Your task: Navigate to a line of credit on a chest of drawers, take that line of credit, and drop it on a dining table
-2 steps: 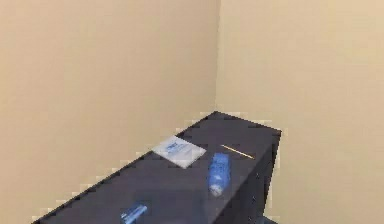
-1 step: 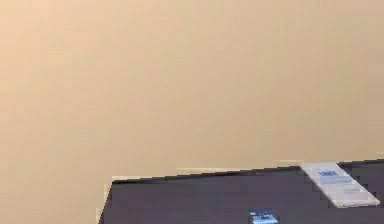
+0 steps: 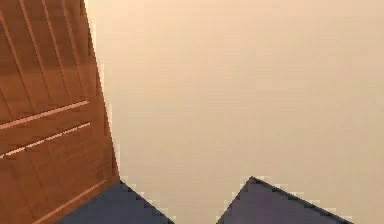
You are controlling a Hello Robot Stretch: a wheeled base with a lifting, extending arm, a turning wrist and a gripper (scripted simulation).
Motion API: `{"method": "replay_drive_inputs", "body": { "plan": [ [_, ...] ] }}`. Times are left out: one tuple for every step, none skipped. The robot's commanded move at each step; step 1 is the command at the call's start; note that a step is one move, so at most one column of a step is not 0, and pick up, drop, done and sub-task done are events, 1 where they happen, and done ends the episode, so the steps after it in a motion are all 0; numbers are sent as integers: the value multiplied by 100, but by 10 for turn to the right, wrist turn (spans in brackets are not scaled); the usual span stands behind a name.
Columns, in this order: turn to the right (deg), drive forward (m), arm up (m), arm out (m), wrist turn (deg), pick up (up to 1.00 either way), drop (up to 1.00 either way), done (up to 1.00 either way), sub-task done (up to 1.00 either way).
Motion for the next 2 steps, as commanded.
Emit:
{"method": "replay_drive_inputs", "body": {
  "plan": [
    [-180,0,0,0,0,0,0,0,0],
    [0,0,50,0,0,0,0,0,0]
  ]
}}
